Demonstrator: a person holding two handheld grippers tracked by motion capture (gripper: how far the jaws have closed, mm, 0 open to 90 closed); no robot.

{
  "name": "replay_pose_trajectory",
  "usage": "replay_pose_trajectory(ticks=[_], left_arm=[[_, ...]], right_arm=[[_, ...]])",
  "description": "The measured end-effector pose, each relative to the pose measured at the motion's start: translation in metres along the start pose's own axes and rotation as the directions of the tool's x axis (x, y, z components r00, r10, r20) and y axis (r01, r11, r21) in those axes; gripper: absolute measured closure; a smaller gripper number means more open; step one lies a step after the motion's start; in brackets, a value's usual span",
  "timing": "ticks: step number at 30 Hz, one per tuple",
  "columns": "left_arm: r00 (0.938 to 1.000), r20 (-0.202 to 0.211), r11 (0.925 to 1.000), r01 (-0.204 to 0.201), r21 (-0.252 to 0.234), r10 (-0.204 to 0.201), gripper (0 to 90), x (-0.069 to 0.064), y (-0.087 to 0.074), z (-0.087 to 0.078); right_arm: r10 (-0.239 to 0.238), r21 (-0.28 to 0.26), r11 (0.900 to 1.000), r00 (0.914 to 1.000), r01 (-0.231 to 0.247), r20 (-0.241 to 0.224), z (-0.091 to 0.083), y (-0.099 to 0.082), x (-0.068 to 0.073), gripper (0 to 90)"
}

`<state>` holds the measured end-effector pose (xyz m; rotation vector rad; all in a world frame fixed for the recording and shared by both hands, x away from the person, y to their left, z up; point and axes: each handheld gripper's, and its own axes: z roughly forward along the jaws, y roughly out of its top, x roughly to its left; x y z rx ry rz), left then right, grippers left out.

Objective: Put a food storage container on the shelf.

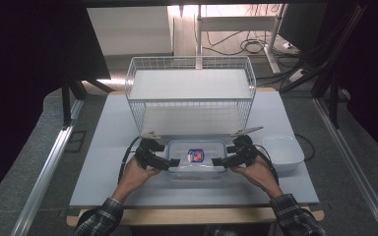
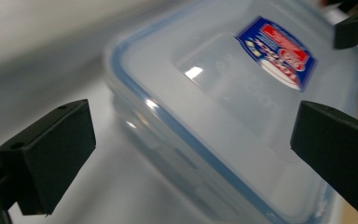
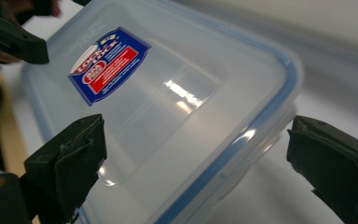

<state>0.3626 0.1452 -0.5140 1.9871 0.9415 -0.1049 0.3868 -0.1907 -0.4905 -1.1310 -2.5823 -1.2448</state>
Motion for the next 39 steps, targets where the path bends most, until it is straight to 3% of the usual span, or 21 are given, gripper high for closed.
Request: replay_pose_trajectory(ticks=[1,2,4,9,11,14,19,24,29,34,39], left_arm=[[0.9992,0.038,0.9998,0.01,0.019,-0.011,0.0,0.0,-0.002,0.004],[0.9991,0.037,0.9997,0.02,0.014,-0.021,0.0,-0.001,-0.002,0.004],[0.9992,0.031,0.9989,0.024,0.039,-0.026,0.0,-0.004,-0.002,0.002],[0.9977,0.042,0.9971,0.051,0.056,-0.053,7.7,-0.008,-0.008,-0.006],[0.9983,0.038,0.9983,0.041,0.042,-0.043,13.1,-0.012,-0.012,-0.011],[0.9998,0.015,0.9998,0.011,0.018,-0.012,20.4,-0.019,-0.016,-0.019],[0.9978,0.02,0.9963,0.064,-0.057,-0.063,37.0,-0.024,-0.026,-0.03],[0.9952,0.006,0.9899,0.098,-0.103,-0.098,41.8,-0.029,-0.027,-0.032],[0.9945,-0.019,0.9867,0.1,-0.128,-0.103,43.8,-0.03,-0.026,-0.033],[0.9907,0.025,0.9779,0.136,-0.159,-0.134,49.1,-0.023,-0.029,-0.036],[0.9913,0.011,0.9791,0.131,-0.156,-0.131,49.1,-0.023,-0.028,-0.036]], right_arm=[[0.015,0.007,0.9999,0.9995,-0.015,-0.027,0.002,-0.001,-0.001,5.5],[0.032,0.016,0.9994,0.9984,-0.031,-0.047,0.004,-0.002,-0.002,4.5],[0.021,0.007,0.9998,0.9991,-0.02,-0.038,0.002,-0.003,0.0,6.1],[0.065,0.029,0.9976,0.9964,-0.063,-0.055,-0.005,-0.009,0.004,14.0],[0.074,0.021,0.9971,0.9956,-0.073,-0.058,-0.009,-0.014,0.007,18.1],[0.051,0.01,0.9986,0.9976,-0.051,-0.045,-0.016,-0.019,0.014,24.8],[0.092,-0.049,0.9943,0.9942,-0.095,-0.056,-0.028,-0.027,0.017,40.2],[0.146,-0.065,0.9862,0.9851,-0.152,-0.091,-0.035,-0.031,0.014,49.6],[0.13,-0.085,0.9873,0.9898,-0.134,-0.059,-0.037,-0.031,0.019,51.7],[0.125,-0.108,0.9857,0.9908,-0.13,-0.053,-0.037,-0.032,0.019,52.6],[0.113,-0.127,0.985,0.9928,-0.117,-0.04,-0.037,-0.031,0.02,52.5]])
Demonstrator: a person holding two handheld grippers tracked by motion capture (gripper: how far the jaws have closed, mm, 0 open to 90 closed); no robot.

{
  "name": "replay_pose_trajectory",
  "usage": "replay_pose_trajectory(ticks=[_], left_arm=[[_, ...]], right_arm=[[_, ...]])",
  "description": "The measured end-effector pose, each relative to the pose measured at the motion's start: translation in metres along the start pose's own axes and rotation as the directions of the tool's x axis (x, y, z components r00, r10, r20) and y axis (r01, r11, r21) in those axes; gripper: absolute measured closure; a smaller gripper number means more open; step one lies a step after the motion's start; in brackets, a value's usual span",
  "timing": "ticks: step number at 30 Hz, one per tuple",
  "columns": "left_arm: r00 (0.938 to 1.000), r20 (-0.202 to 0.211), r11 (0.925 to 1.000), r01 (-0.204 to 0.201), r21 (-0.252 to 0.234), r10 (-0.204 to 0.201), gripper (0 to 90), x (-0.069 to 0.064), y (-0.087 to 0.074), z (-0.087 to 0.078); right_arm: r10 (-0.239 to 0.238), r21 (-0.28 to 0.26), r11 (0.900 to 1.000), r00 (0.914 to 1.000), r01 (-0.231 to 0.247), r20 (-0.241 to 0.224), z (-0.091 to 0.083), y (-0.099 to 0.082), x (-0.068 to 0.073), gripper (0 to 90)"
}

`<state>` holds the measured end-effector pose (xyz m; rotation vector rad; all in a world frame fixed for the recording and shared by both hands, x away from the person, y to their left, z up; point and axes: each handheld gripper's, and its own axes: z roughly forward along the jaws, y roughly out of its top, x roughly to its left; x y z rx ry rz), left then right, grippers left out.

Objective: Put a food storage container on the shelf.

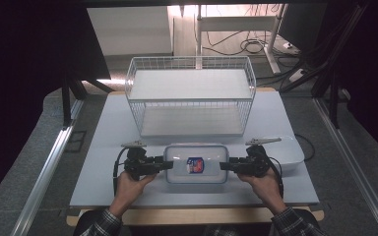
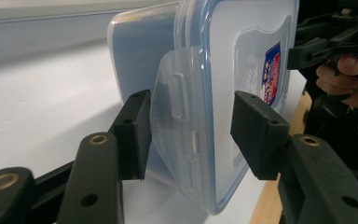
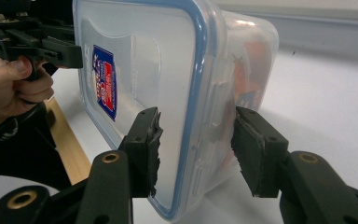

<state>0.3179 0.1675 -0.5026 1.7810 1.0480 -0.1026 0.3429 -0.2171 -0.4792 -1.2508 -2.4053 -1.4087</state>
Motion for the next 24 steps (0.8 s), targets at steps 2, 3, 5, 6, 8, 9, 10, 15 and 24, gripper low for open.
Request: replay_pose_trajectory(ticks=[2,3,5,6,8,9,10,15,24], left_arm=[[1.0,0.003,1.0,0.004,-0.003,-0.004,49.0,0.0,0.001,0.0],[1.0,0.003,1.0,0.002,-0.005,-0.002,49.0,-0.001,0.002,0.0],[1.0,0.0,0.9999,-0.004,-0.013,0.004,49.1,-0.003,0.005,-0.002],[1.0,0.0,0.9999,-0.006,-0.016,0.006,49.1,-0.003,0.006,-0.003],[0.9999,0.0,0.9997,-0.014,-0.022,0.014,49.2,-0.004,0.009,-0.004],[0.9999,0.003,0.9996,-0.016,-0.021,0.016,49.2,-0.004,0.01,-0.005],[0.9998,0.01,0.9996,-0.018,-0.02,0.018,49.4,-0.003,0.012,-0.007],[0.9995,0.018,0.9994,-0.024,-0.024,0.025,50.3,-0.003,0.019,-0.011],[0.999,-0.005,0.9978,-0.044,-0.049,0.044,50.3,-0.008,0.036,-0.023]], right_arm=[[0.005,-0.009,0.9999,1.0,-0.005,0.001,0.0,0.001,-0.001,52.6],[0.007,-0.014,0.9999,1.0,-0.007,-0.001,-0.001,0.002,-0.001,52.5],[0.009,-0.022,0.9997,1.0,-0.009,-0.002,-0.002,0.003,0.0,52.6],[0.003,-0.029,0.9996,1.0,-0.003,-0.003,-0.004,0.005,0.0,52.6],[-0.009,-0.038,0.9992,1.0,0.008,-0.002,-0.005,0.007,0.002,52.6],[-0.009,-0.041,0.9991,1.0,0.009,0.0,-0.006,0.009,0.003,52.6],[-0.015,-0.043,0.999,0.9999,0.015,0.0,-0.006,0.01,0.003,52.6],[-0.03,-0.057,0.998,0.9996,0.03,0.004,-0.009,0.018,0.007,52.6],[-0.051,-0.089,0.9947,0.9987,0.051,0.0,-0.013,0.037,0.012,52.5]])
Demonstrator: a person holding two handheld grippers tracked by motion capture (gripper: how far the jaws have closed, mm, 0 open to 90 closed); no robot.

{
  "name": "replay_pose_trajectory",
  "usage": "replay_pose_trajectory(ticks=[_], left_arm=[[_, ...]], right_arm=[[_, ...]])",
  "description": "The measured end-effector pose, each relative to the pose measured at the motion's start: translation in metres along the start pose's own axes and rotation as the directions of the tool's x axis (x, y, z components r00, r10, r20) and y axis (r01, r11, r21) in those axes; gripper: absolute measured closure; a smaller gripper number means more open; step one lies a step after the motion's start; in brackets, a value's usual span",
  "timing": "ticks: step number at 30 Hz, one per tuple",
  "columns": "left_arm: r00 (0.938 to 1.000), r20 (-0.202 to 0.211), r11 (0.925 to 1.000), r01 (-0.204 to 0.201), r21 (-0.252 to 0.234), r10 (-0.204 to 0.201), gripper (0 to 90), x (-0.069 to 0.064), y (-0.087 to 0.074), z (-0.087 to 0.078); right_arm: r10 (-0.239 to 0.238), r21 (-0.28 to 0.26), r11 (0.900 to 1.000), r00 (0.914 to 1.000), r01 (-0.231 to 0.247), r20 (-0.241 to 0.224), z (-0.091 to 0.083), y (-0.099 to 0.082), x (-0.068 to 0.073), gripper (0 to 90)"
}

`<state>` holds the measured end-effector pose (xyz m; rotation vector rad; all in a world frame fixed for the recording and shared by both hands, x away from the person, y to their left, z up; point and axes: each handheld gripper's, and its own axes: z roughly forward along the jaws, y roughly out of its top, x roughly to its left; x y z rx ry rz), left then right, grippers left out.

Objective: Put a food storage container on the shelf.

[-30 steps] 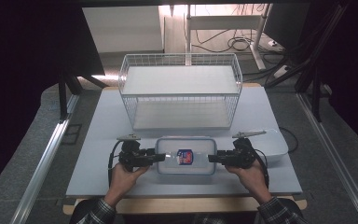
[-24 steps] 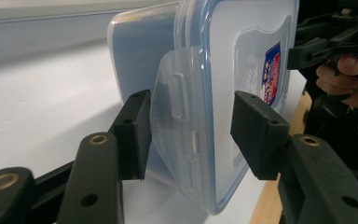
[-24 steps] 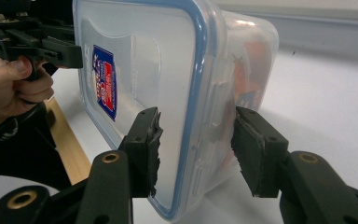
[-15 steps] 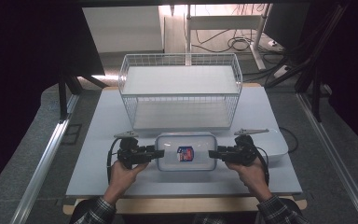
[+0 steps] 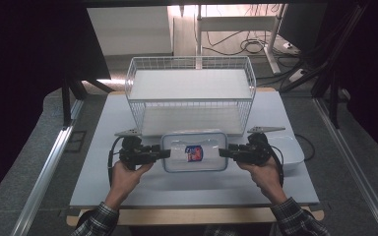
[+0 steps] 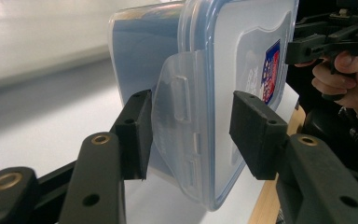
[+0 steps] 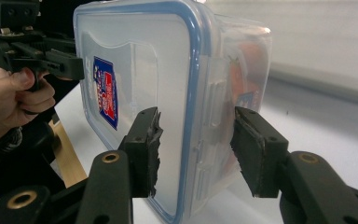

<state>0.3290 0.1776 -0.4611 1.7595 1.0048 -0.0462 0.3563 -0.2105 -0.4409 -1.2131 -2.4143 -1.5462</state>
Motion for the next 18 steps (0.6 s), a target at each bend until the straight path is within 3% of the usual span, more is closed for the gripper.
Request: replay_pose_trajectory(ticks=[18], left_arm=[[0.9993,-0.018,0.9978,-0.035,-0.057,0.034,50.3,-0.006,0.053,-0.025]], right_arm=[[-0.037,-0.068,0.9971,0.9993,0.036,-0.002,-0.008,0.06,0.012,52.3]])
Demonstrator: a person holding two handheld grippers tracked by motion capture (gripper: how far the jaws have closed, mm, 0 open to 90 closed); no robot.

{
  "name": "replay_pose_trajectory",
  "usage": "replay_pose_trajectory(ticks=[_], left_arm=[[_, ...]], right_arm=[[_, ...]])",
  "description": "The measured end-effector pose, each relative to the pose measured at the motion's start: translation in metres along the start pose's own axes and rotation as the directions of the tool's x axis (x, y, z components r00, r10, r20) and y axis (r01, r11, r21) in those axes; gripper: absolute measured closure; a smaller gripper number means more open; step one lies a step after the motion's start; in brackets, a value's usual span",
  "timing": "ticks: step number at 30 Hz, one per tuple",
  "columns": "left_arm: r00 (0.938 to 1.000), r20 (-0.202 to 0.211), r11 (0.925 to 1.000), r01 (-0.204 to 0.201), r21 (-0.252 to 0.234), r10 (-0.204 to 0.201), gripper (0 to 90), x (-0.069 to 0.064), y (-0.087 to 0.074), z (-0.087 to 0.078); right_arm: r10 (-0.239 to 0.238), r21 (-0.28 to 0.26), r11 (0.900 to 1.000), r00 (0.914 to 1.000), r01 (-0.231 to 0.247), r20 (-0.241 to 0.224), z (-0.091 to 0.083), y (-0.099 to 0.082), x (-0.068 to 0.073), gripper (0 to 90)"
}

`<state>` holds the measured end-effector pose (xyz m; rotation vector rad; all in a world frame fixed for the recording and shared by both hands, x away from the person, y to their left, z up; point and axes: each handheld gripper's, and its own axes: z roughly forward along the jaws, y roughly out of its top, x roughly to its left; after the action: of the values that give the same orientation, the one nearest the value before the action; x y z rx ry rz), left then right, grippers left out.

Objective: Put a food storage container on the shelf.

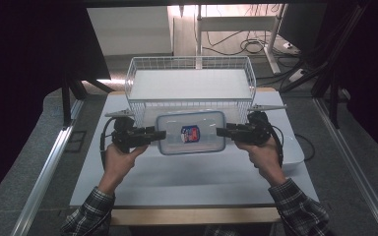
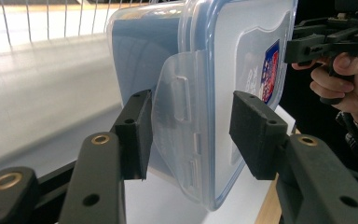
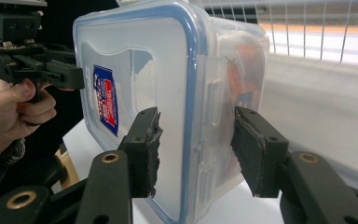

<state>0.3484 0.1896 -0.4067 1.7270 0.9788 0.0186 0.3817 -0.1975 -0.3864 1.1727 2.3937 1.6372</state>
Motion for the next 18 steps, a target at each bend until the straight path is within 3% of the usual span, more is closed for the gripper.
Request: replay_pose_trajectory(ticks=[12,18], left_arm=[[0.9996,-0.014,0.9994,-0.025,-0.024,0.024,50.4,-0.003,0.049,-0.011],[0.9994,-0.016,0.999,-0.033,-0.031,0.032,50.3,0.001,0.073,-0.014]], right_arm=[[-0.01,-0.052,0.9986,1.0,0.01,-0.002,-0.007,0.047,0.003,52.3],[-0.011,-0.062,0.998,0.9999,0.011,-0.001,-0.007,0.068,0.001,52.2]])
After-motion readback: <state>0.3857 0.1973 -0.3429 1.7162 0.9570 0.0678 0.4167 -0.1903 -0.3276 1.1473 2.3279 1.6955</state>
